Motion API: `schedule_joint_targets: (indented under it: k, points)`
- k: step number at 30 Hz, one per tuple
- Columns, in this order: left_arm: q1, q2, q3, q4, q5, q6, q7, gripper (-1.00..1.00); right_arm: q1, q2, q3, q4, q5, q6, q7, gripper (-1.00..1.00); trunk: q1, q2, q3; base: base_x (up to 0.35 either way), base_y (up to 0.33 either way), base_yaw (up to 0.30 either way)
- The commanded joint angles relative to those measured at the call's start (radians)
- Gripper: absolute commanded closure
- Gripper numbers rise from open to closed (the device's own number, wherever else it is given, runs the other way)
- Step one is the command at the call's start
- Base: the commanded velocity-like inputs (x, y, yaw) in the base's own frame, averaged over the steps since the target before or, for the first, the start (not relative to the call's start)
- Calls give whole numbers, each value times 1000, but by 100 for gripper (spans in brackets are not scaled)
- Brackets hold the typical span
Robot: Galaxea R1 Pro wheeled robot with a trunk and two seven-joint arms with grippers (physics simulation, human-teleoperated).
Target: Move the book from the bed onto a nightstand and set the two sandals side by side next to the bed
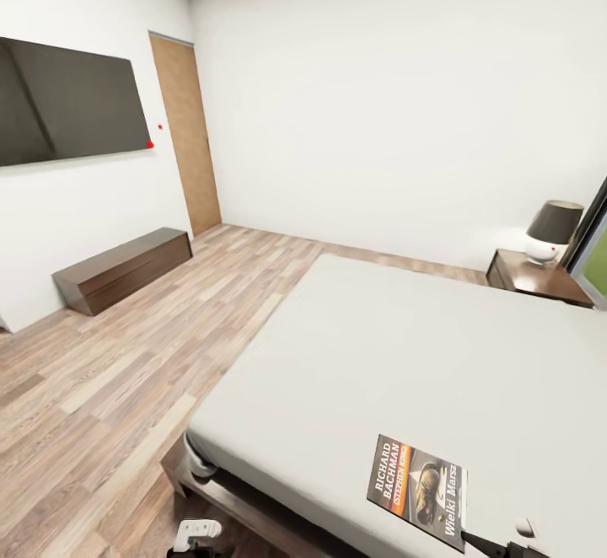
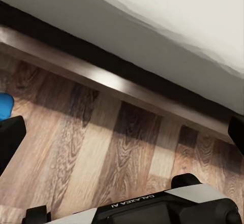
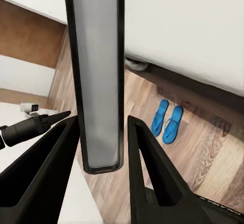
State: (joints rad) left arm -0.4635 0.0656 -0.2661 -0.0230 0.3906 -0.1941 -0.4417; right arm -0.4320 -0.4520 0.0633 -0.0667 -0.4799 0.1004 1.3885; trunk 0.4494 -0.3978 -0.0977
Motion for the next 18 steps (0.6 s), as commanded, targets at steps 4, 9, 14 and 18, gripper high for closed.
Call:
schedule_joint_targets:
  k: [4,9,14,18]
  points:
    - [-1,0,-8,2,8,-4,-3,-100,-1,-1,2,-1,-8,10,2,100,1,-2,-2,0,0,273]
    - [-1,0,-8,2,8,-4,-3,-100,-1,-1,2,-1,-8,10,1,100,1,-2,-2,0,0,273]
    - [-1,0,-8,2,8,-4,-3,-100,-1,-1,2,-1,-8,10,1,100,1,-2,-2,0,0,273]
    - [-1,0,-8,2,8,-4,-3,-100,-1,-1,2,-1,-8,10,1,100,1,-2,-2,0,0,273]
